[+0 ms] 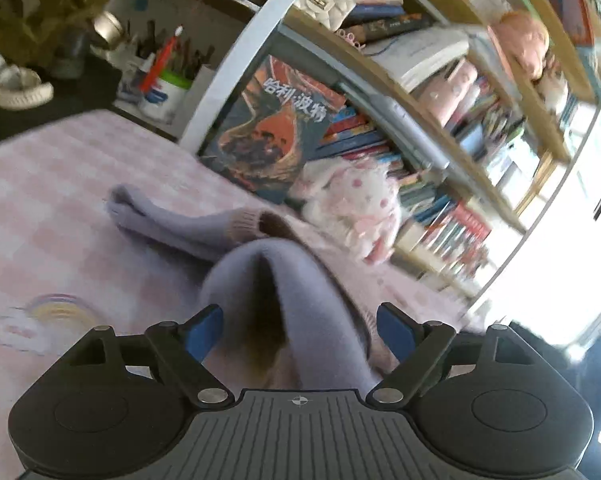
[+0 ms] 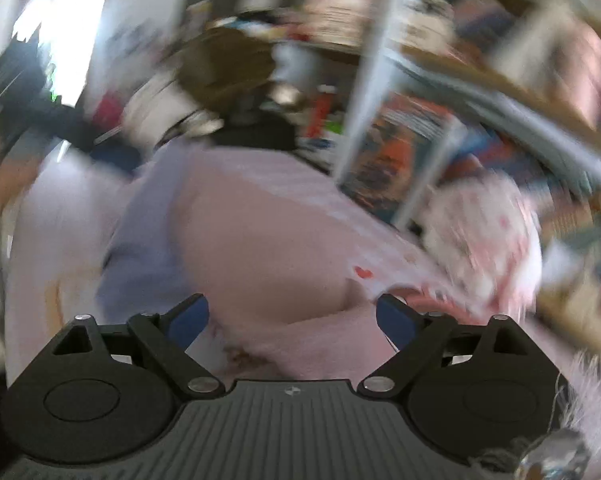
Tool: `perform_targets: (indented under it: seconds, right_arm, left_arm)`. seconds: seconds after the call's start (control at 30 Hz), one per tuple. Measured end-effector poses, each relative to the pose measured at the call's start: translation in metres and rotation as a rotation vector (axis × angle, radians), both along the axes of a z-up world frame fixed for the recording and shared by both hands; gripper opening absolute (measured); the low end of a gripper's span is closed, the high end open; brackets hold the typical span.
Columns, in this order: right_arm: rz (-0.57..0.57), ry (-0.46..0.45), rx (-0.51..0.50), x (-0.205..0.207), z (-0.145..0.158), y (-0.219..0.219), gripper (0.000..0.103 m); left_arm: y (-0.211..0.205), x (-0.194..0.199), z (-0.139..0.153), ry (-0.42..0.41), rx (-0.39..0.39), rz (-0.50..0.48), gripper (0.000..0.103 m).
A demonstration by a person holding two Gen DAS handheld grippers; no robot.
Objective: Fold clothes
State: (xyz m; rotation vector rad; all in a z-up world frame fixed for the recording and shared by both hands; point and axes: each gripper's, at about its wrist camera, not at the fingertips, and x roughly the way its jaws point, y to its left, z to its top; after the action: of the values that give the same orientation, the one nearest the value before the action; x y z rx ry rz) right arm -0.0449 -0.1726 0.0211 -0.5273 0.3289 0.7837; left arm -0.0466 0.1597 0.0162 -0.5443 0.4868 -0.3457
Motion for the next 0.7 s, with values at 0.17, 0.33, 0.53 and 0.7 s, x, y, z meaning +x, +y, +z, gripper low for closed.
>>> perform_targets:
  seconds: [0.17, 0.33, 0.53, 0.7]
  right_arm:
    - [-0.022, -0.2, -0.162, -0.008, -0.017, 0.027, 0.062]
    - [-0.164, -0.183, -0.015, 0.017, -0.001, 0.005, 0.01]
    - [-0.264, -0.012, 0.445, 0.029, 0.09, -0.082, 0.006]
    - [-0.514, 0.108, 0.396, 0.094, 0.088, -0.105, 0.007]
  left_arm:
    - [-0.012, 0.02, -0.009, 0.019, -0.017, -0.01, 0.025]
    - [-0.03, 0.0, 0.016, -0.082, 0.022, -0.083, 0.009]
    - [-0.039, -0.037, 0.047, -0.223, -0.022, -0.273, 0.01]
    - [-0.043, -0.035, 0.017, -0.092, 0.034, -0.278, 0.013]
